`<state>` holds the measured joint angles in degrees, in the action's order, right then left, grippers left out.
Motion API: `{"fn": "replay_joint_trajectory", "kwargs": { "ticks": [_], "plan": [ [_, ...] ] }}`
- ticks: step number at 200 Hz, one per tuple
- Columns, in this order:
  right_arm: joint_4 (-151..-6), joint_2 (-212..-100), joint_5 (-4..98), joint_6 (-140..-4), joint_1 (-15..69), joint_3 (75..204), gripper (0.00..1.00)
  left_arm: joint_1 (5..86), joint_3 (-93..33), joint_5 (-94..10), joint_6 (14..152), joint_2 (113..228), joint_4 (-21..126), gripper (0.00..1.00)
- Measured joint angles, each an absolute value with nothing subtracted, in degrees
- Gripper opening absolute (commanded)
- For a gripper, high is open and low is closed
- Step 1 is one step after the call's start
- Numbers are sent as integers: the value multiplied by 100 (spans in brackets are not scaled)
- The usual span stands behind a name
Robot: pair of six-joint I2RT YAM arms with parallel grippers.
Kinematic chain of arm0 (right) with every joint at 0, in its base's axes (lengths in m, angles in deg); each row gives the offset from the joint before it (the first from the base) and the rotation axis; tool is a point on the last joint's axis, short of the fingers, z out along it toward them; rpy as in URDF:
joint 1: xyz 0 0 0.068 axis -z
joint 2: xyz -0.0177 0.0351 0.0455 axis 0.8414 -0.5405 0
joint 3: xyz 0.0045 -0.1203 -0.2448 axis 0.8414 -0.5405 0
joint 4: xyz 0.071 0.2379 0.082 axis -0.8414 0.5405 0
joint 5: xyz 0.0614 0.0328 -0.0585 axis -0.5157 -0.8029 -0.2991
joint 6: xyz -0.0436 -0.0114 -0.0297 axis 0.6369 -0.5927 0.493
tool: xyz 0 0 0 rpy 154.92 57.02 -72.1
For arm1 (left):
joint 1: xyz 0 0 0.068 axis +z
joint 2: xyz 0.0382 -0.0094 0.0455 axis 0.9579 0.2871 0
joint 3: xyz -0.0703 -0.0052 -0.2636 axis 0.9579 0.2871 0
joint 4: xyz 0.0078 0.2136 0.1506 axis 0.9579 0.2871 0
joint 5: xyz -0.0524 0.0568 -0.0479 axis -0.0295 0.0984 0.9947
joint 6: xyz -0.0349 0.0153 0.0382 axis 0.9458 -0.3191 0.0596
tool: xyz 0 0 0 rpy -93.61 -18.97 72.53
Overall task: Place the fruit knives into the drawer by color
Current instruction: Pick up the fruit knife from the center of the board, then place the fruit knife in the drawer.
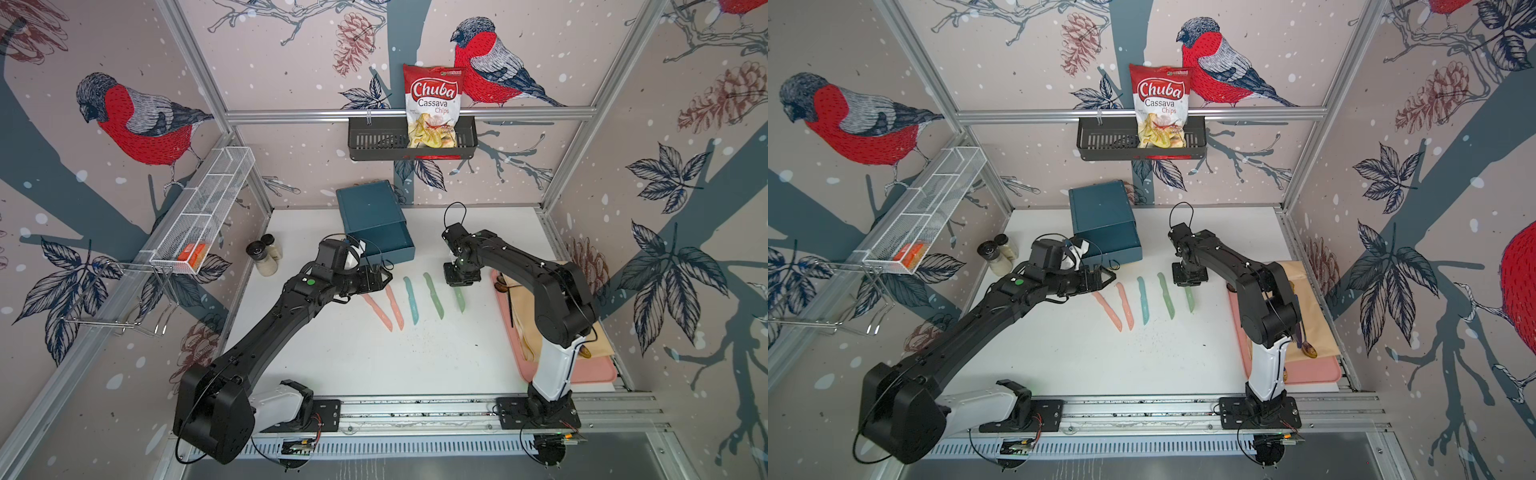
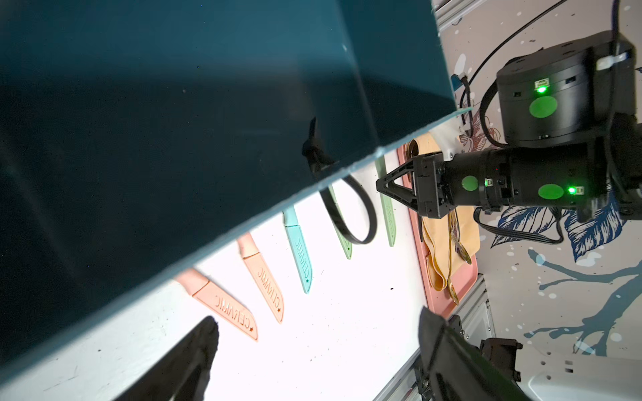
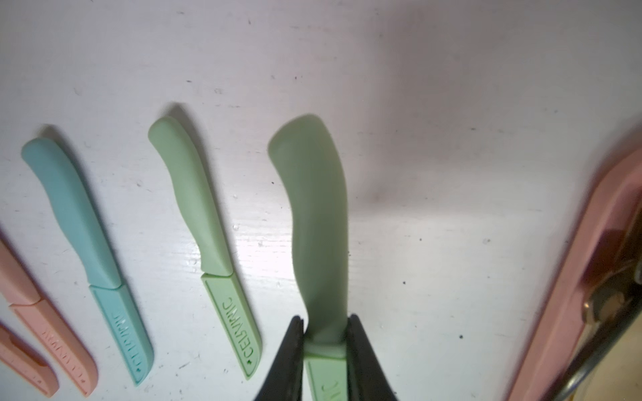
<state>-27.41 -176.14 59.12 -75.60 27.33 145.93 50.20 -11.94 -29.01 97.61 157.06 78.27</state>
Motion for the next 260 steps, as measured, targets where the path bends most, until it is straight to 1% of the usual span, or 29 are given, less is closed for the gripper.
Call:
{"fn": "replay_joint_trajectory", "kwargs": {
  "ticks": [49, 92, 122, 151, 180, 206, 237, 260],
  "plan": [
    [-2514, -17004, 5492, -7828, 2803, 14702, 0, 5018, -1758, -2923, 9615, 15898, 7930, 93],
    [-2269, -16451, 4981, -8252, 2799, 15235, 0, 5051, -2206, -3080, 9571, 15944, 7983, 94],
    [-2263, -16138, 4351, -8836, 2753, 15611, 0, 5361, -2600, -3144, 9573, 15951, 8015, 95],
    [-2586, -15907, 3578, -9730, 2606, 15611, 0, 5597, -3017, -3067, 9534, 16040, 8044, 95],
    [-3426, -15762, 2922, -11044, 2390, 15532, 0, 5667, -3341, -3069, 9435, 16150, 8138, 96],
    [-4787, -15612, 2590, -12700, 2184, 15093, 0, 5693, -3489, -3056, 9396, 16193, 8175, 96],
    [-6617, -15465, 2579, -14818, 1968, 14158, 0, 5709, -3693, -3063, 9319, 16228, 8278, 97],
    [-7679, -15529, 2668, -15957, 1929, 13633, 0, 5731, -3848, -3074, 9293, 16270, 8300, 98]
  ]
}}
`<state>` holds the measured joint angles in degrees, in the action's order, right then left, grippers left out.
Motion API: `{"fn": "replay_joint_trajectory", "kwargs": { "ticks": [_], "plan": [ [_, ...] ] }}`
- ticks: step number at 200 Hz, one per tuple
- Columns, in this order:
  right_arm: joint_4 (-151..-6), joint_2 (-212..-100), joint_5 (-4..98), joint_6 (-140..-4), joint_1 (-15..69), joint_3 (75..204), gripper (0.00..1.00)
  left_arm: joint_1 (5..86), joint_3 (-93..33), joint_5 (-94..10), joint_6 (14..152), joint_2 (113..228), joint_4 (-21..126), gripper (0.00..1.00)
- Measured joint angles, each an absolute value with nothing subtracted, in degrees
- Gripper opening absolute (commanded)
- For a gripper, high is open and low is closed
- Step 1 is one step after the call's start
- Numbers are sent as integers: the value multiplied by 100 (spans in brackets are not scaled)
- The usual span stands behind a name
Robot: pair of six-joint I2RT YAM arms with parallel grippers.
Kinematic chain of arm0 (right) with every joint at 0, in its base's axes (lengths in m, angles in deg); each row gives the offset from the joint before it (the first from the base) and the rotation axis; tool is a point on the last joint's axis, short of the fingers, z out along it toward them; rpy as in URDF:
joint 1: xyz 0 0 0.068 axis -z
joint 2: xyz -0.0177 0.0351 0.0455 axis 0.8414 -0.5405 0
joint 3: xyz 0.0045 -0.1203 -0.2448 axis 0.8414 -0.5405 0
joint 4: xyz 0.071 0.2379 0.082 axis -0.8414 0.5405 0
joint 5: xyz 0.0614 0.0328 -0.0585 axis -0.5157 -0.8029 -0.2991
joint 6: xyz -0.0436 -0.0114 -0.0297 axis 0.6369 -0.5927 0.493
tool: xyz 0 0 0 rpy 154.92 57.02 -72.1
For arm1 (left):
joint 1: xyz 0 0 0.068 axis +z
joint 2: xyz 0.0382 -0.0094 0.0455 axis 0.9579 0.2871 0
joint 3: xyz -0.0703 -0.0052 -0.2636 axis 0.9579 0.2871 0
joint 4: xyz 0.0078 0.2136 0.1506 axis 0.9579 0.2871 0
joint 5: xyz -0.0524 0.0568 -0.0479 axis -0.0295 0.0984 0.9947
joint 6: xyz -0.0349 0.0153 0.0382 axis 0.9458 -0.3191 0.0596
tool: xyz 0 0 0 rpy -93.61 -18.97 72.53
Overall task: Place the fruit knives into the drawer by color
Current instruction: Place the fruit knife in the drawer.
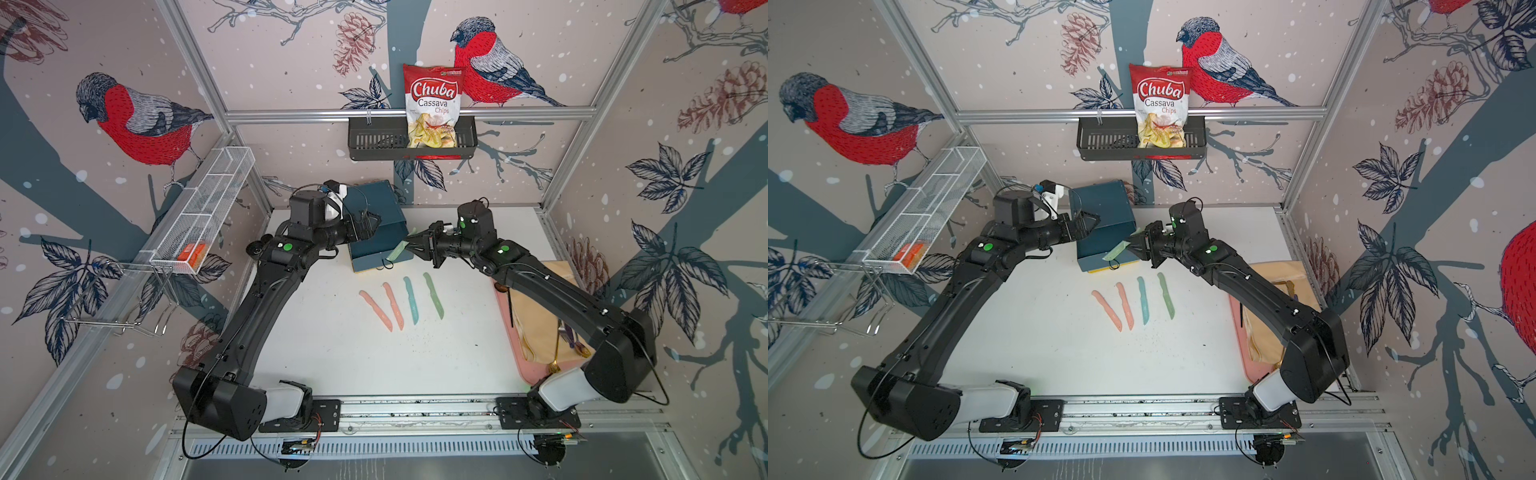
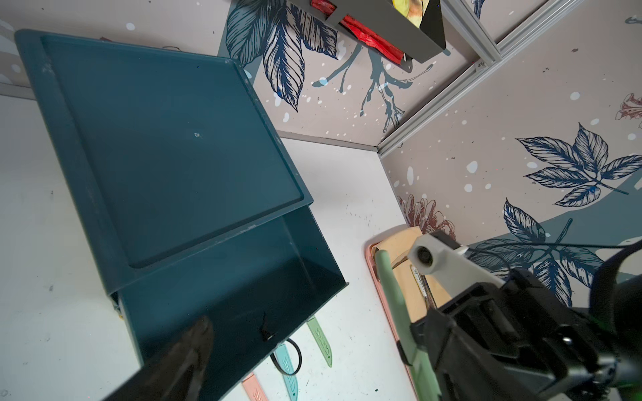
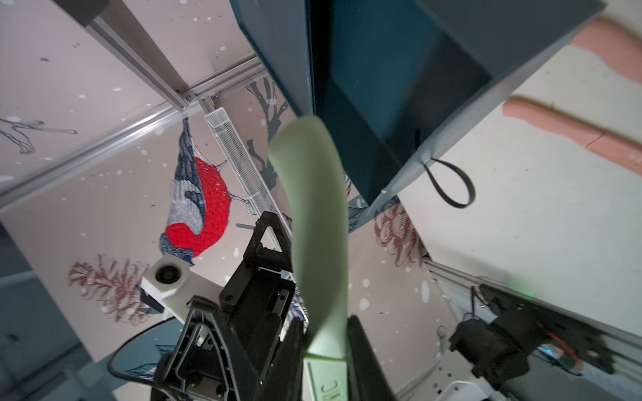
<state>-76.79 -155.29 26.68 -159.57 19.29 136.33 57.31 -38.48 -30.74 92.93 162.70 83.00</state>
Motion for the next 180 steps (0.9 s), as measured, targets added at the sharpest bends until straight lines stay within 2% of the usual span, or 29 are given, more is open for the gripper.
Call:
{"fn": "replay_joint_trajectory", "kwargs": {
  "ticks": [30, 67, 116, 145, 157, 169, 180],
  "plan": [
    [-8750, -16071, 2784, -16864, 1948, 13548, 0, 5733, -3935, -3078, 9280, 16349, 8356, 98],
    [-9454, -16704, 2640, -17251, 1846, 14029, 0, 5737, -3938, -3100, 9278, 16447, 8359, 98],
    [-9476, -16833, 2408, -17325, 1798, 14142, 0, 5790, -3938, -3150, 9271, 16543, 8356, 98],
    [-9347, -16774, 2349, -17325, 1802, 14024, 5, 5846, -3938, -3166, 9236, 16567, 8359, 98],
    [-9309, -16781, 2312, -17325, 1811, 14024, 14, 5886, -3944, -3166, 9201, 16578, 8367, 98],
    [-9255, -16794, 2306, -17323, 1813, 14037, 34, 5934, -3970, -3161, 9164, 16587, 8398, 98],
    [-9215, -16827, 2297, -17323, 1833, 14075, 41, 5982, -4007, -3161, 9147, 16587, 8409, 98]
  ]
}}
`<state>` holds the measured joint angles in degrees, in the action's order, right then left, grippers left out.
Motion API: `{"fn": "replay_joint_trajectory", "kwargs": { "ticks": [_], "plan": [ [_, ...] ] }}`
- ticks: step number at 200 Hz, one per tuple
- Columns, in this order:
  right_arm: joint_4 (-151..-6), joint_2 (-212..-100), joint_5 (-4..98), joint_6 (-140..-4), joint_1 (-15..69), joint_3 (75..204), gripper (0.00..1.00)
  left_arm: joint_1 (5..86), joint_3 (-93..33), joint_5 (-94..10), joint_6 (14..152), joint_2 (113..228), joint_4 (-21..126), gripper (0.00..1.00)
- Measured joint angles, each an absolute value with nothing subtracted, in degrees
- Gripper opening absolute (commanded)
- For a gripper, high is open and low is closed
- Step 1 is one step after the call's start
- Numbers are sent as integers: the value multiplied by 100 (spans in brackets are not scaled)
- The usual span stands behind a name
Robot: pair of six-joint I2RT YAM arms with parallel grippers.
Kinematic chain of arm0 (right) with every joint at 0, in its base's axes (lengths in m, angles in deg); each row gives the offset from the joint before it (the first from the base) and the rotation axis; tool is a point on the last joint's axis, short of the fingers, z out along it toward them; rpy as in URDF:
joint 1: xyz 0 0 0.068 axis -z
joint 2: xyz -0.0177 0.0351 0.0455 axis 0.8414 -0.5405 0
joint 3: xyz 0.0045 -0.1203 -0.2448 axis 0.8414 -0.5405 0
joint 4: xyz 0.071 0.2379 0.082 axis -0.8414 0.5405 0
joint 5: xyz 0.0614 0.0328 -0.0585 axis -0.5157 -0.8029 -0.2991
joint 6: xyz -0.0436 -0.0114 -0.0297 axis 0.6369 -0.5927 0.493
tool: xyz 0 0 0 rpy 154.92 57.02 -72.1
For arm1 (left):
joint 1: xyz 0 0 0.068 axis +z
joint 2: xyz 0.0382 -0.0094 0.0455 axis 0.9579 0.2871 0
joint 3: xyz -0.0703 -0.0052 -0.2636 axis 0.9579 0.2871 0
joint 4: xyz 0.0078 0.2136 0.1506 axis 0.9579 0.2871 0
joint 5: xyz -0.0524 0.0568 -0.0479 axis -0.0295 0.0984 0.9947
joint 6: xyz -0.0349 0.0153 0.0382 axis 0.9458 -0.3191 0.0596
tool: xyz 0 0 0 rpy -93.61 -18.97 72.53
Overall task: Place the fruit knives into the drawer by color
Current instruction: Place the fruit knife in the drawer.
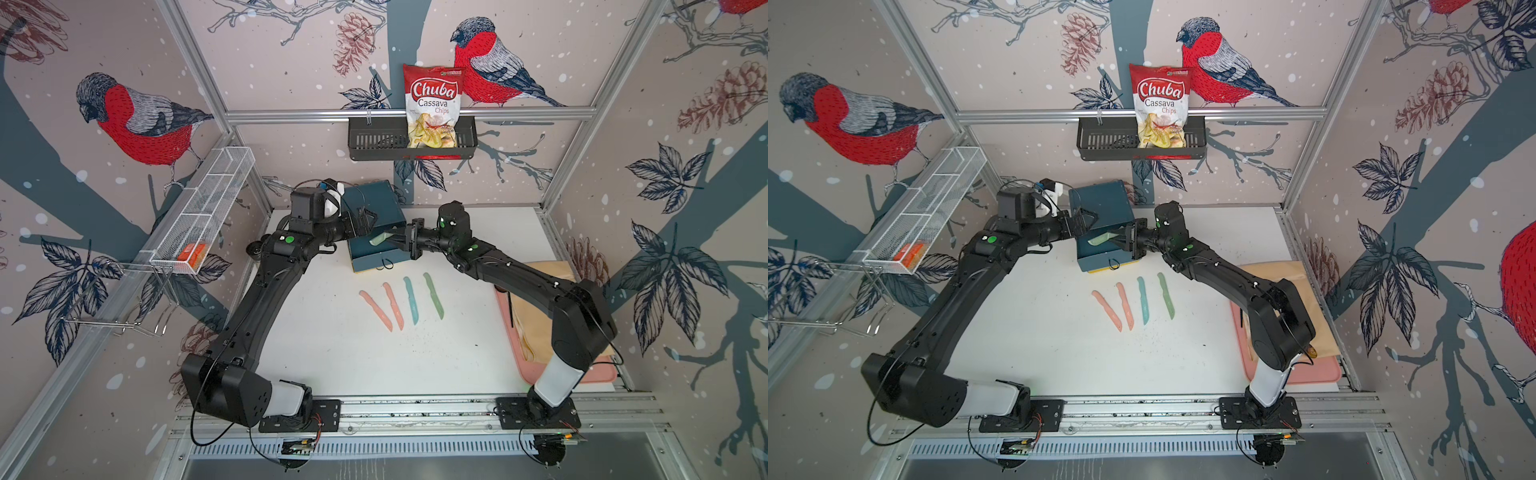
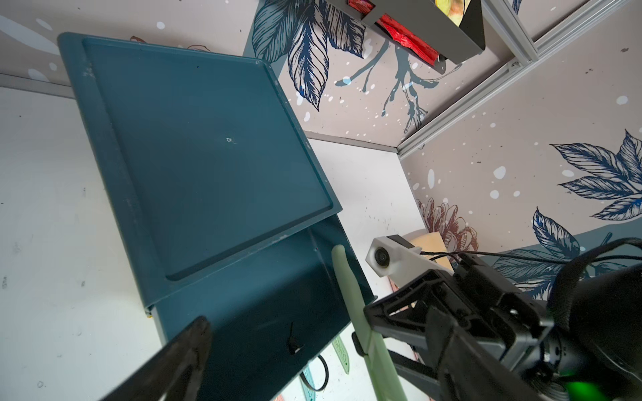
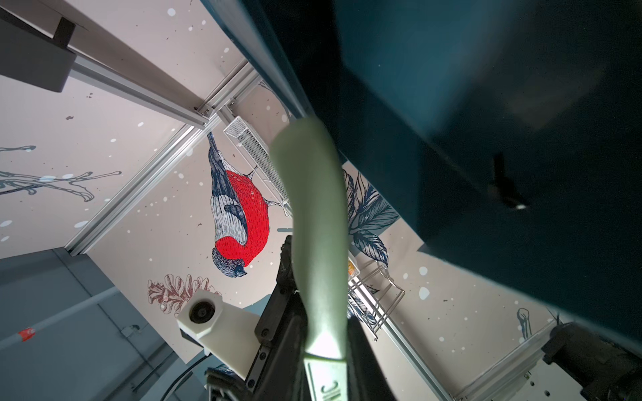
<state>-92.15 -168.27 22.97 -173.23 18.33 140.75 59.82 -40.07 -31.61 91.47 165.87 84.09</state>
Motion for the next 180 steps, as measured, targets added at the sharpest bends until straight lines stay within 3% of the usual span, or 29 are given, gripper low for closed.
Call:
{"fn": "replay_joint_trajectory", "kwargs": {
  "ticks": [12, 108, 145, 180],
  "plan": [
    [-9213, -16862, 2288, -17308, 1835, 14092, 49, 6041, -4051, -3155, 9123, 16585, 8407, 98],
    [-9259, -16973, 2220, -16785, 2053, 14586, 49, 6115, -3981, -2938, 8998, 16497, 8457, 98],
    [-8446, -16554, 1958, -15214, 2401, 14601, 52, 6115, -3548, -2755, 8974, 16248, 8525, 98],
    [-6416, -16381, 2179, -12827, 2587, 14921, 54, 6115, -3015, -2586, 8976, 15970, 8531, 98]
  ]
}}
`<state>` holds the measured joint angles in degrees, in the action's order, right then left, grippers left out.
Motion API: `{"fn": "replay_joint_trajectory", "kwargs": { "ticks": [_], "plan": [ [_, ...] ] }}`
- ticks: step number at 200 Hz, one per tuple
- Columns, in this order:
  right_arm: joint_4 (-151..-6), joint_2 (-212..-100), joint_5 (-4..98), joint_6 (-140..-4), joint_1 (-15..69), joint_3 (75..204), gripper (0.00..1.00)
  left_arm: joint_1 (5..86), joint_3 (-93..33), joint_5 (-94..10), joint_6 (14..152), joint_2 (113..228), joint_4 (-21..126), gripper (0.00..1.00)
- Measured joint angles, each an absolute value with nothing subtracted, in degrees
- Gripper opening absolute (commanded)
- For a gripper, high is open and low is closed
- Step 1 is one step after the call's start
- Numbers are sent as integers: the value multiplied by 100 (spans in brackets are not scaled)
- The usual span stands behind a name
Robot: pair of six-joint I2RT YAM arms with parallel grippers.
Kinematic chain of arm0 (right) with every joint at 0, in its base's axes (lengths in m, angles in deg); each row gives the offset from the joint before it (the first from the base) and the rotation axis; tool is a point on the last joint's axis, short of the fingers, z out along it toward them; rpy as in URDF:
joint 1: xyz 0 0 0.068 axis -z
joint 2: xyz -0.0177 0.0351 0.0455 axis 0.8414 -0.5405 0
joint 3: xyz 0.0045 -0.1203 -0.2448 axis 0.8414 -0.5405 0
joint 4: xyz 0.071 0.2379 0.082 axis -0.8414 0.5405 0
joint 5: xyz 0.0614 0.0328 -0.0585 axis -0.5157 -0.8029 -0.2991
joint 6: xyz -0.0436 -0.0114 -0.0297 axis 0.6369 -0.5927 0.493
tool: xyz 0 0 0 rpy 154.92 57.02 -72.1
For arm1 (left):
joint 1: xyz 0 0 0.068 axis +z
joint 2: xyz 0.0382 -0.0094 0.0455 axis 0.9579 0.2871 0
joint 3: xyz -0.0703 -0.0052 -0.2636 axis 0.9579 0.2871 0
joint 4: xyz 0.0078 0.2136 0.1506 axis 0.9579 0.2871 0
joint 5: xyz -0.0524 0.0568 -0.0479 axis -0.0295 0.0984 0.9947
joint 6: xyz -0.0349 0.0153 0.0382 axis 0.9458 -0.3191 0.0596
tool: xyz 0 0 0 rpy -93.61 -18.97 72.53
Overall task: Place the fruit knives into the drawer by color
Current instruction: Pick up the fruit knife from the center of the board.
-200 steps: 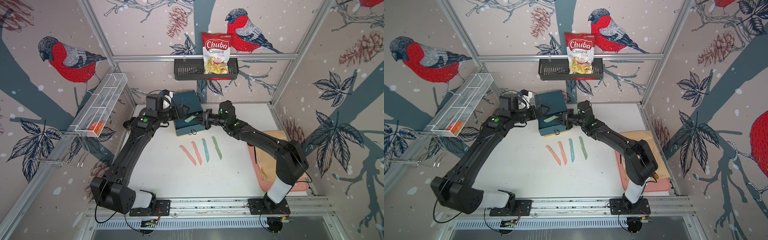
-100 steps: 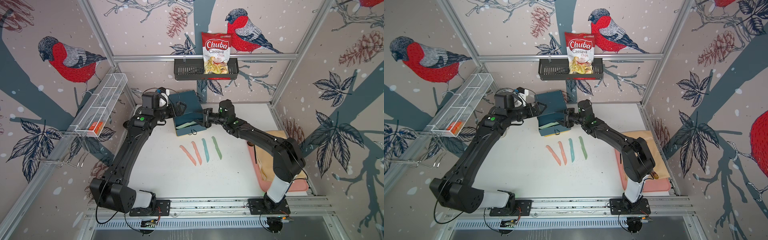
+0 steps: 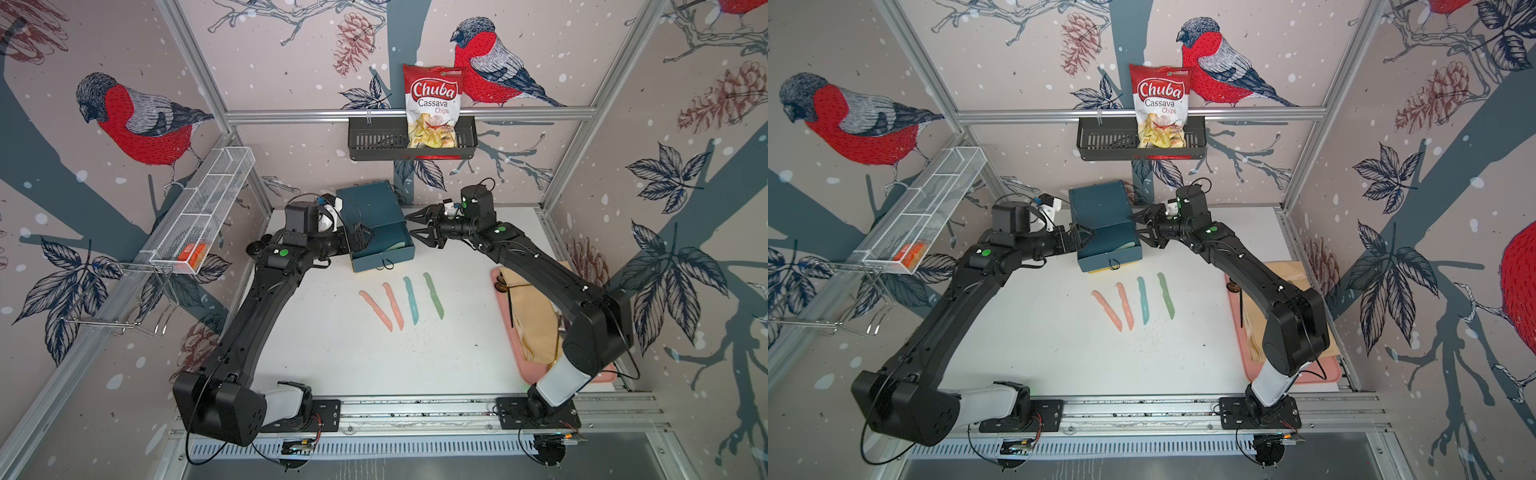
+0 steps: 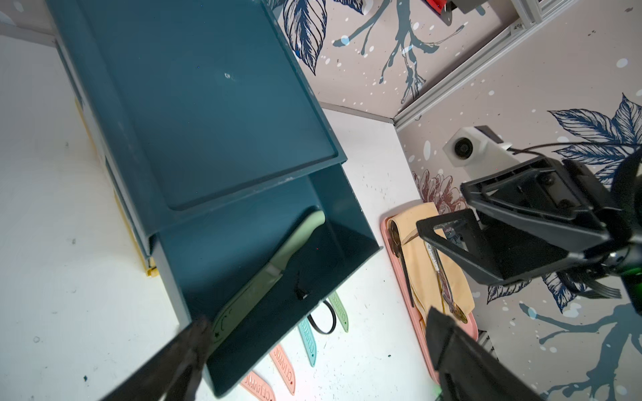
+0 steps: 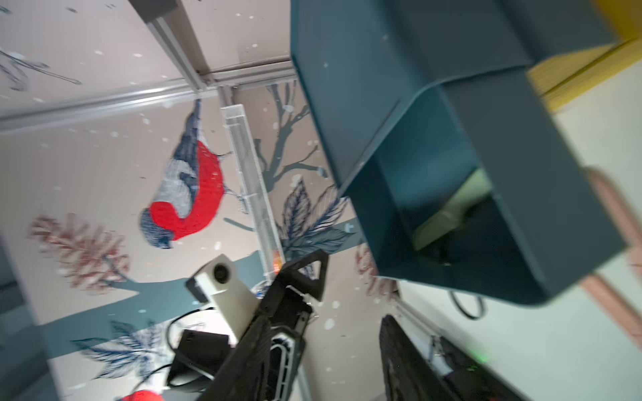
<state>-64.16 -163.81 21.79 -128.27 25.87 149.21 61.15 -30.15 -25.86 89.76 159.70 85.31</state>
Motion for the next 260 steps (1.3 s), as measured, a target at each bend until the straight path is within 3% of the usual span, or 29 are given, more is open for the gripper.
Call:
{"fn": "replay_joint_trajectory", "kwargs": {
  "ticks": [37, 92, 151, 260],
  "plan": [
    [-4649, -16346, 3160, -10661, 2593, 14829, 56, 5884, -2517, -2501, 8981, 15675, 8505, 98],
    [-3769, -16567, 4555, -9059, 2412, 14197, 57, 5313, -1789, -2591, 9184, 15321, 8267, 98],
    [-3769, -17485, 5501, -8349, 1983, 14088, 55, 5204, -1465, -2628, 9475, 15144, 8048, 98],
    [-4175, -18499, 5943, -7911, 2099, 14479, 38, 5204, -1452, -2757, 9577, 15122, 7930, 98]
  ]
}}
